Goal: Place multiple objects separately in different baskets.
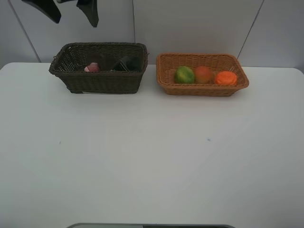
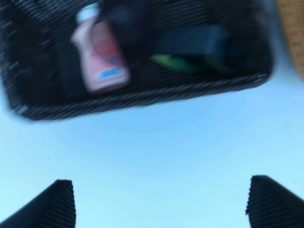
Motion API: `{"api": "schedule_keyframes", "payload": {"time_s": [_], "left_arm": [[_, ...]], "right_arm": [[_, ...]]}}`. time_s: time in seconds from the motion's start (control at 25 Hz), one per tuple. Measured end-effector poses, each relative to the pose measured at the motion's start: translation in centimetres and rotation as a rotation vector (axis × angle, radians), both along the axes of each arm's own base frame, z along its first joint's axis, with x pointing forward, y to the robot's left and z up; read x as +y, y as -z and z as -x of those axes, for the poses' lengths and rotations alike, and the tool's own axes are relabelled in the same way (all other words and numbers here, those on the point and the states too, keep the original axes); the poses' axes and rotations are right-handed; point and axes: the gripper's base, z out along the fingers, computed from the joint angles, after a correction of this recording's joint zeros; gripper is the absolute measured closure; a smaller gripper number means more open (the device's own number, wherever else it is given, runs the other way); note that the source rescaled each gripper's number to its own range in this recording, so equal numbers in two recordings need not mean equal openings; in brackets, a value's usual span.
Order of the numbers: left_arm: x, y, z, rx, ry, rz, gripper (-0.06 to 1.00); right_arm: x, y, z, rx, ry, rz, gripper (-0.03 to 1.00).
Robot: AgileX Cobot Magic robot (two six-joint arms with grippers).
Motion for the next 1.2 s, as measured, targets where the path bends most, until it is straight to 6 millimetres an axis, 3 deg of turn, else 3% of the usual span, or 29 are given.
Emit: {"api": "schedule_keyframes", "payload": {"time_s": [0.2,0.36,0.6,0.8,1.2], "left_arm": [[6.1,-1.3,6.1,-0.086,-0.099,0.034,0.02],[8.7,-1.6,11.7,-0.156,-0.115,0.049,0.02],[10.8,-0.9,19.2,-0.267,-0.100,0.116,0.02],[11.8,1.5,24.3,-0.340,-0.017,0.154,0.02],[13.6,5.6,30.9,-0.490,0.053,0.185,0.02]], "right_arm": [[0.0,0.0,0.0,0.000,0.000,0.000,0.45],[0.0,0.0,0.0,0.000,0.000,0.000,0.45],[0.0,0.0,0.0,0.000,0.000,0.000,0.45],[0.0,0.0,0.0,0.000,0.000,0.000,0.45],[0.0,0.0,0.0,0.000,0.000,0.000,0.45]]}}
